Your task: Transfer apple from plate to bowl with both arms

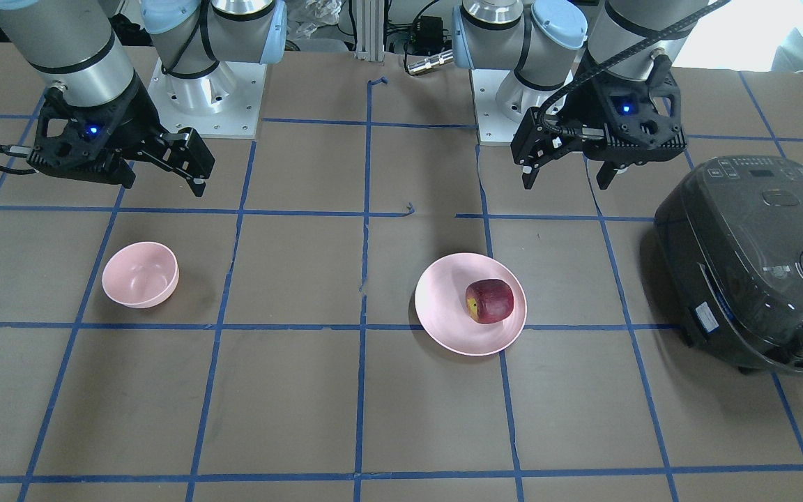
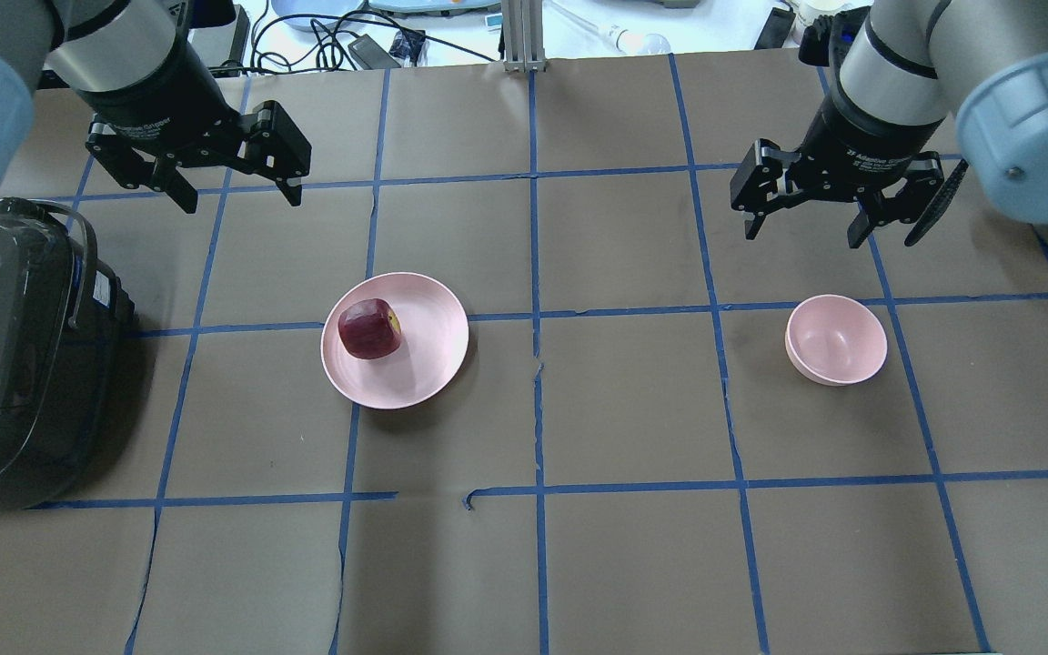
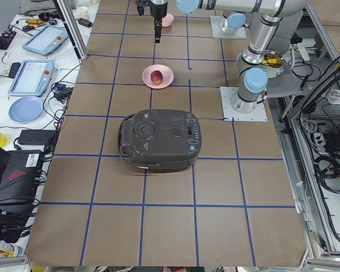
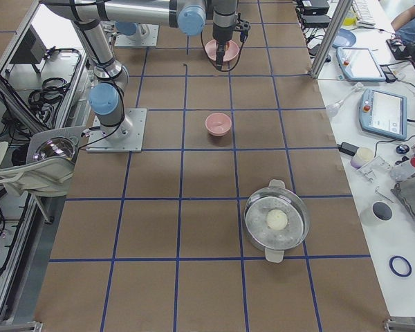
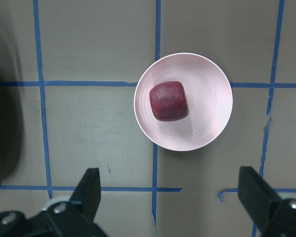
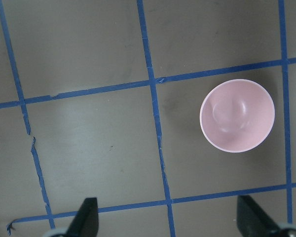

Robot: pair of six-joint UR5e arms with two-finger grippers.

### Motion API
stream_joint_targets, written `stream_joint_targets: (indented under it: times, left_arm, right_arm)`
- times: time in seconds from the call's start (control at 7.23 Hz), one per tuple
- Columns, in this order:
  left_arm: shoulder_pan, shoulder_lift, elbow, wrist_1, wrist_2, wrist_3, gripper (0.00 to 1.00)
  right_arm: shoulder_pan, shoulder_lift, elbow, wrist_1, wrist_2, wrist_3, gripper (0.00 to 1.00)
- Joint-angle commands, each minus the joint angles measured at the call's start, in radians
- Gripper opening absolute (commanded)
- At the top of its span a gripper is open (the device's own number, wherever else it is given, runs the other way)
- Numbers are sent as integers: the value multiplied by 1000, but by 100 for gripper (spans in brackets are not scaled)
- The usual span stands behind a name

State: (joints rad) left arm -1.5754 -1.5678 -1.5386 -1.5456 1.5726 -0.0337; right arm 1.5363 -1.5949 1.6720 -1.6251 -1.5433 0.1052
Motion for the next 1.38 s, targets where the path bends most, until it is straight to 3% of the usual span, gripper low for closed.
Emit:
stream_joint_targets:
  times: [0.0, 1.24]
  left_arm:
    - [0, 2, 0, -1, 0, 0, 100]
    - [-2, 6, -5, -4, 0, -3, 100]
  right_arm:
    - [-1, 3, -1, -45, -7, 2, 100]
    - [1, -7, -1, -36, 8, -1, 100]
